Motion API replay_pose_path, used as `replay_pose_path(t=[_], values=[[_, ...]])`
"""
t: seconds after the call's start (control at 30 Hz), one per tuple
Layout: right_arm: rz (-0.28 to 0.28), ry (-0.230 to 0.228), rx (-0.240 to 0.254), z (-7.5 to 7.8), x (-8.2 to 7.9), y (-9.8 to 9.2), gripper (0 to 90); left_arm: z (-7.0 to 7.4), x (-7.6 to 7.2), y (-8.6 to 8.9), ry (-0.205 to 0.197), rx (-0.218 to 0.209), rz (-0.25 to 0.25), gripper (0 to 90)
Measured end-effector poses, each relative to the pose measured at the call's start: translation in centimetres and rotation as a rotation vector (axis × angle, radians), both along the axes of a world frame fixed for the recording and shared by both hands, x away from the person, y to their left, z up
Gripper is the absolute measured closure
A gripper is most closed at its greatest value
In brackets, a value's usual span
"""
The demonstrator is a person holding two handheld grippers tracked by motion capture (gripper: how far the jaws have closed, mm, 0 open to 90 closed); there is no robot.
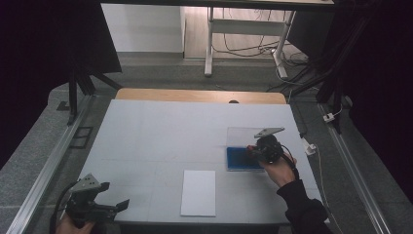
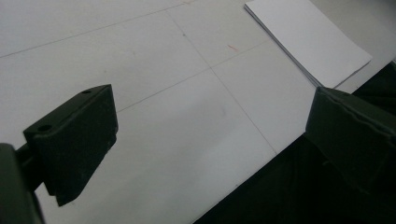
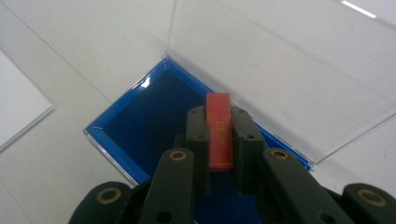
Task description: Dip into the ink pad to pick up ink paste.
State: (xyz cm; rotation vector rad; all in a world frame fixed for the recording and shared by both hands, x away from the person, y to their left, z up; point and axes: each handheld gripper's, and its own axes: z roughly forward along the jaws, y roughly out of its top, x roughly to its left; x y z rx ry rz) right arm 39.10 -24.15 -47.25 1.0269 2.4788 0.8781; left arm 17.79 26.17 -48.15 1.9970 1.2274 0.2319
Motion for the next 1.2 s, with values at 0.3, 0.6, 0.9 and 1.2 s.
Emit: replay_pose_path(t=[0.3, 0.6, 0.9, 1.2], values=[[0.009, 0.028, -0.025, -0.8, 0.3, 0.2, 79.6, 0.0, 0.0, 0.0, 0.000, 0.001, -0.001, 2.7], [-0.007, 0.038, -0.032, -1.1, 0.4, 0.3, 79.9, 0.0, 0.0, -0.1, -0.001, 0.004, 0.000, 2.8], [0.000, -0.012, -0.112, -1.2, -0.2, 1.3, 80.0, 0.0, 0.1, -0.2, 0.001, 0.012, -0.003, 2.8], [-0.018, 0.038, -0.015, -1.4, 0.3, 0.2, 80.0, 0.0, 0.0, -0.1, -0.001, 0.008, -0.005, 2.8]])
